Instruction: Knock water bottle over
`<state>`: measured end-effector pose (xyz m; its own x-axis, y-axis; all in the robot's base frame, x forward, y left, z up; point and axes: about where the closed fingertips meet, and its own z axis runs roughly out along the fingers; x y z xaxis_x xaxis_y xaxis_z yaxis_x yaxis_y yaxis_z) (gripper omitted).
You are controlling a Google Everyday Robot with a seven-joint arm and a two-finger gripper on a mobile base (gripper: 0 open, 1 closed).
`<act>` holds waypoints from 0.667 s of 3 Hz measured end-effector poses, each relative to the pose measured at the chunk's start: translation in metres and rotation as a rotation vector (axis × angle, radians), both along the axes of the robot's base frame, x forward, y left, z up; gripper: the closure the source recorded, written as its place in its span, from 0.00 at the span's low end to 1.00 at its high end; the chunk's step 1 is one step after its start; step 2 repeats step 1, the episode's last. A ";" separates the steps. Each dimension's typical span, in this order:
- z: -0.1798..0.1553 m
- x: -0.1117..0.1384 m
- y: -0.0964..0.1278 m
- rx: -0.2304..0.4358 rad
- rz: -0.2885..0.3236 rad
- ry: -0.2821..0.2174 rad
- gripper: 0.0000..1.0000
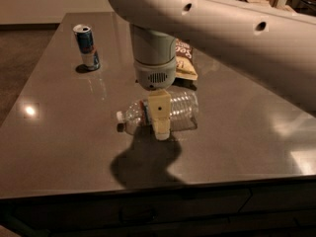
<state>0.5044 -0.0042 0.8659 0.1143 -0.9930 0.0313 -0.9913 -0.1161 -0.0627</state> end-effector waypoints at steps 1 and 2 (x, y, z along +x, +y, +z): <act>0.000 0.000 0.000 0.000 0.000 0.000 0.00; 0.000 0.000 0.000 0.000 0.000 0.000 0.00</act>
Offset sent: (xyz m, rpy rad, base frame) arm 0.0000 0.0000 0.0000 0.0000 0.0000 0.0000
